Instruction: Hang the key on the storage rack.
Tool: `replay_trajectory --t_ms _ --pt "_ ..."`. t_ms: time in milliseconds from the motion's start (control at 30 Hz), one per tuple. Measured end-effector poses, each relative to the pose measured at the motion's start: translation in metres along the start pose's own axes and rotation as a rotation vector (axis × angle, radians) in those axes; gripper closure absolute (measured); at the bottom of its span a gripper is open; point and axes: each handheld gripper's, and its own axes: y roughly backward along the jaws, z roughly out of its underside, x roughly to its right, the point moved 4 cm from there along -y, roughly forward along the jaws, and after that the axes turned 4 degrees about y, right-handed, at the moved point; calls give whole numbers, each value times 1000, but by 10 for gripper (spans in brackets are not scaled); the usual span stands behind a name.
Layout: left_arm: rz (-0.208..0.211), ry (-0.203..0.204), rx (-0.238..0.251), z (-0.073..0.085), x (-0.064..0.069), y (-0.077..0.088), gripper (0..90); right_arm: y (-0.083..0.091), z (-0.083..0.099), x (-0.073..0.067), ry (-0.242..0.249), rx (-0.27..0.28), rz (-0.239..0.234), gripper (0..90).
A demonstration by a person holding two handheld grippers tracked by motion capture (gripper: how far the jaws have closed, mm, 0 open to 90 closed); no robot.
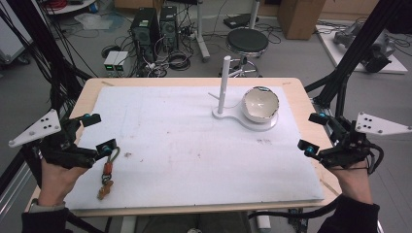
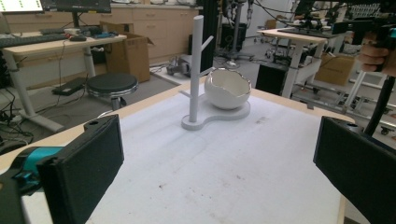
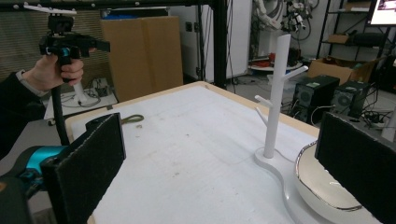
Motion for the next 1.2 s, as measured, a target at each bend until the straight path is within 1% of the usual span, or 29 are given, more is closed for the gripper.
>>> replay_trajectory --t_ms 167,267,400,467,500,533,600,633,667,700,733,767,800,833,867,900,967,1000,1033,1067,1100,1133,1200 --pt "-4 14 -6 2 -3 0 21 -1 1 0 -4 -4 -2 9" --pt "-7 10 -10 3 -4 1 21 -2 1 -1 -1 -9 -4 9" --pt "-25 6 -22 5 -8 2 20 -2 2 0 -1 -7 -5 9" --pt "-34 13 -23 8 -11 3 21 -3 2 0 -7 -7 -5 9" --pt "-45 22 -27 11 -17 4 21 -3 3 1 -2 -9 -6 9" --pt "-45 22 -27 11 -17 4 21 -3 3 1 -3 -9 -5 9" --pt "-59 34 -30 16 -22 6 21 -3 3 1 0 -10 -7 9" --pt "-70 50 -38 20 -29 8 21 -4 3 1 1 -10 -5 9" --pt "-70 50 -38 20 -29 8 21 -4 4 0 -3 -14 -8 9" --pt "-88 61 -42 25 -35 10 21 -4 4 0 -3 -14 -9 9" --pt "-88 61 -42 25 -35 10 21 -4 3 0 -4 -13 -10 9" --pt "-109 65 -56 30 -42 12 21 -5 3 0 0 -11 -9 9" --pt "-109 65 -56 30 -42 12 21 -5 4 0 -9 -17 -12 9" --pt "-125 64 -63 32 -46 14 21 -5 4 0 -5 -16 -11 9" --pt "-155 71 -70 38 -53 16 21 -6 5 0 -9 -18 -12 9" --pt "-155 71 -70 38 -53 16 21 -6 5 0 -8 -21 -12 9" --pt "-190 76 -67 43 -60 18 21 -8 6 0 -7 -22 -14 9" --pt "-196 83 -70 45 -63 19 21 -9 6 0 -8 -24 -21 9" --pt "-204 87 -78 46 -67 21 21 -10 6 -1 -19 -24 -36 9" --pt "-208 88 -81 48 -70 21 21 -11 6 -2 -13 -27 -45 9" --pt "-215 94 -91 52 -75 21 21 -12 6 -3 -13 -28 -46 9" --pt "-215 94 -91 52 -75 21 21 -13 6 -3 -8 -25 -46 9" --pt "-224 100 -109 56 -80 19 21 -15 6 -3 -13 -33 -49 9"
